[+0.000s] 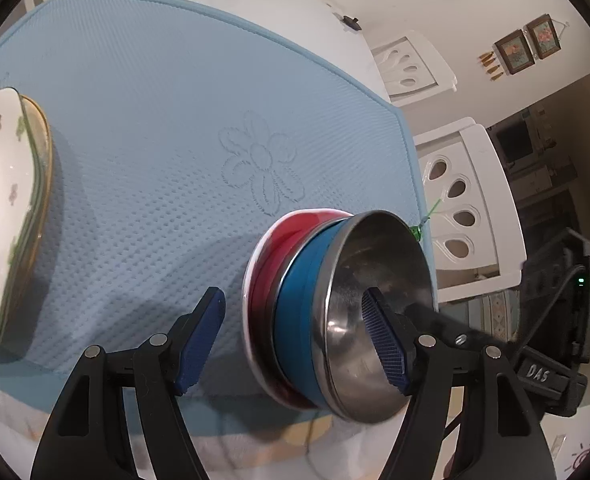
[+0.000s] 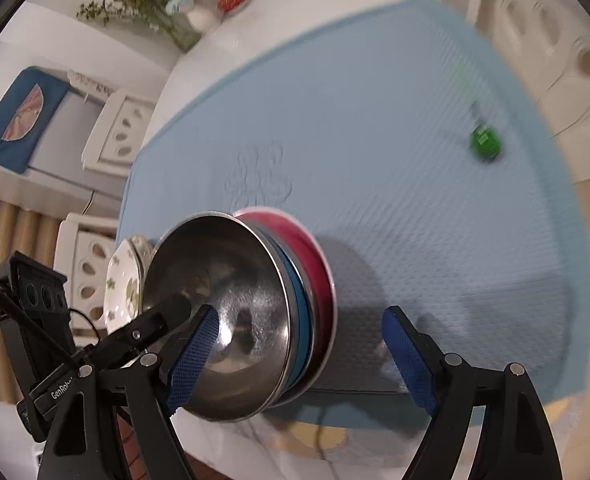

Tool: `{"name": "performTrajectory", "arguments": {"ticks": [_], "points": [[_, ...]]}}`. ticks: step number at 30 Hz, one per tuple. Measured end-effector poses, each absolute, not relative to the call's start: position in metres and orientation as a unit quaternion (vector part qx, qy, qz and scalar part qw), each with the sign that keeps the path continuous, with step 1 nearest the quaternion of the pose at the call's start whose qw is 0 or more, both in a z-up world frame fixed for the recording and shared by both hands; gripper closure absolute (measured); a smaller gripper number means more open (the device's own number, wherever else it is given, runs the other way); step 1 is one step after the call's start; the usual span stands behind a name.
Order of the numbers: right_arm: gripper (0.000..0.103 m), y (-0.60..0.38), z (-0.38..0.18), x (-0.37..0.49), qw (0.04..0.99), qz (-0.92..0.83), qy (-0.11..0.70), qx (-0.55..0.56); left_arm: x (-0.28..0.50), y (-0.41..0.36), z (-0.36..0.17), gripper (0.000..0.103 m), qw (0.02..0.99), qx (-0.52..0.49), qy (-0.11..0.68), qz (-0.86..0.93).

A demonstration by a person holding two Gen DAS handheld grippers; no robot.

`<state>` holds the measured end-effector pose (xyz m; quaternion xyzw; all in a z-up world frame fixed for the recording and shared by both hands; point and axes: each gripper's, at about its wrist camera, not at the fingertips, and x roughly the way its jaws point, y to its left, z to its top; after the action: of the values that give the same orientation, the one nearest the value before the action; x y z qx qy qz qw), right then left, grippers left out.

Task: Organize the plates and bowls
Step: 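Lift the nested bowls and carry them over the flower plate stack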

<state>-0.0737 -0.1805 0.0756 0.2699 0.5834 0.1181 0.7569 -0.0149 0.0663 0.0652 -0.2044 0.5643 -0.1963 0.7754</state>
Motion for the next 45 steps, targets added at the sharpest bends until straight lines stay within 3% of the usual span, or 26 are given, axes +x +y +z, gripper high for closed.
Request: {"name": "performTrajectory", "arguments": {"ticks": [6,10,12,14,34,45], "points": [[0.021,-0.180,0.050,-0.063,0.739,0.132,0.602,0.272,-0.012,0.065,0.050,0.040,0.770,-0.220,0.570,-0.186],[0.023,-0.178,0.042,-0.059,0.735,0.149,0.602,0.274,-0.010,0.064,0.044,0.054,0.767,-0.222,0.573,-0.185],[0.039,-0.176,0.038,-0.058,0.730,0.158,0.604,0.277,-0.010,0.063,0.041,0.059,0.766,-0.222,0.575,-0.183],[0.043,-0.173,0.034,-0.058,0.723,0.170,0.610,0.278,-0.010,0.062,0.040,0.064,0.769,-0.219,0.574,-0.176],[0.049,-0.141,0.058,-0.053,0.775,0.162,0.578,0.197,-0.017,0.065,0.052,0.068,0.801,-0.212,0.544,-0.128],[0.049,-0.112,0.101,-0.035,0.808,0.209,0.528,0.157,-0.011,0.092,0.101,0.068,0.845,-0.204,0.482,-0.112]]}}
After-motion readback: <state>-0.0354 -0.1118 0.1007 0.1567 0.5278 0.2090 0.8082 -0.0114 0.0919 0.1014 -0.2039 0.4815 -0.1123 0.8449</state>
